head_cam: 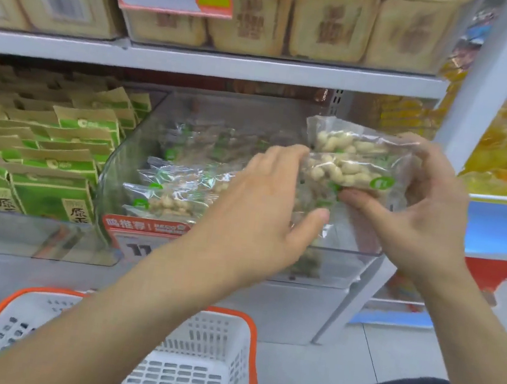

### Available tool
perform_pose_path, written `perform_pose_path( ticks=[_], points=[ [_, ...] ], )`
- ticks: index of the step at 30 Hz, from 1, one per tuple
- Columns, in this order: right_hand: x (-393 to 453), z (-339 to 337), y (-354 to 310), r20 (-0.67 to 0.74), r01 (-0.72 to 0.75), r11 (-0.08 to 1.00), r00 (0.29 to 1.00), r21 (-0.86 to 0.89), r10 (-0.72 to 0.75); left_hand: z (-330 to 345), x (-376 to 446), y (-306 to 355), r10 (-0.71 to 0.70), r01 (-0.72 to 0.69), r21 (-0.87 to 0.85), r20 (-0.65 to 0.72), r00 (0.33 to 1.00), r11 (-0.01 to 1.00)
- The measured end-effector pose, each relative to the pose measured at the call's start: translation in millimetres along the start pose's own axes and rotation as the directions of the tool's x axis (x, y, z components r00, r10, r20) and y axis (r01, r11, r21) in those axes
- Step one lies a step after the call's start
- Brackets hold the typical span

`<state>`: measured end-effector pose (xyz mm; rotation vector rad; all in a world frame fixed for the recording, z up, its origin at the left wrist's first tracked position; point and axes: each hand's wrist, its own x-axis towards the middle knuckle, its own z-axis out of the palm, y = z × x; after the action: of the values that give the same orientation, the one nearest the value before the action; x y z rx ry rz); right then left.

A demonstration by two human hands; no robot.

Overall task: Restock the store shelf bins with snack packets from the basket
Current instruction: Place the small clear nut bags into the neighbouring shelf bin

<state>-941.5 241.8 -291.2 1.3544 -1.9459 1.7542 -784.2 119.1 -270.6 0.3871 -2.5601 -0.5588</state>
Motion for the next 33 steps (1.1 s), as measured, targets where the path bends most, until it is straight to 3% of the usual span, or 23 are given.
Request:
perform_pose_path(
  ticks=[3, 9, 16, 23, 27, 33],
  points=[
    [0.6, -3.5, 11.3, -0.024, -0.001, 1.0, 1.0, -0.032, 0.001, 11.0, 29.7, 1.3, -0.028, 0.015, 0.105, 0.123, 0.992, 0.994],
    [0.8, -4.1, 21.5, 0.014, 0.048, 0.98, 0.999, -0.196, -0.046, 30.7, 39.6, -14.4, -0.178, 0.165, 0.068, 0.377, 0.909, 0.984],
    [6.3, -10.1, 14.1, 0.166, 0.132, 0.928, 0.983, -0.349, -0.078, 22.0, 48.1, -28.2, -0.106, -0.03, 0.289, 0.445, 0.889, 0.957],
    [20.3, -15.6, -5.2, 0.316, 0.143, 0.84, 0.948, -0.524, 0.036, 16.6, 45.9, -43.8, -0.044, -0.092, 0.242, 0.502, 0.864, 0.966],
    [42.6, -12.4, -16.4, 0.428, 0.161, 0.676, 0.869, -0.719, 0.248, 16.2, 46.5, -53.0, -0.046, -0.058, 0.183, 0.52, 0.853, 0.981],
    [74.5, 3.1, -19.8, 0.558, 0.276, 0.556, 0.705, -0.784, 0.437, 17.1, 46.4, -65.8, -0.009, -0.095, 0.173, 0.52, 0.854, 0.98]
  ],
)
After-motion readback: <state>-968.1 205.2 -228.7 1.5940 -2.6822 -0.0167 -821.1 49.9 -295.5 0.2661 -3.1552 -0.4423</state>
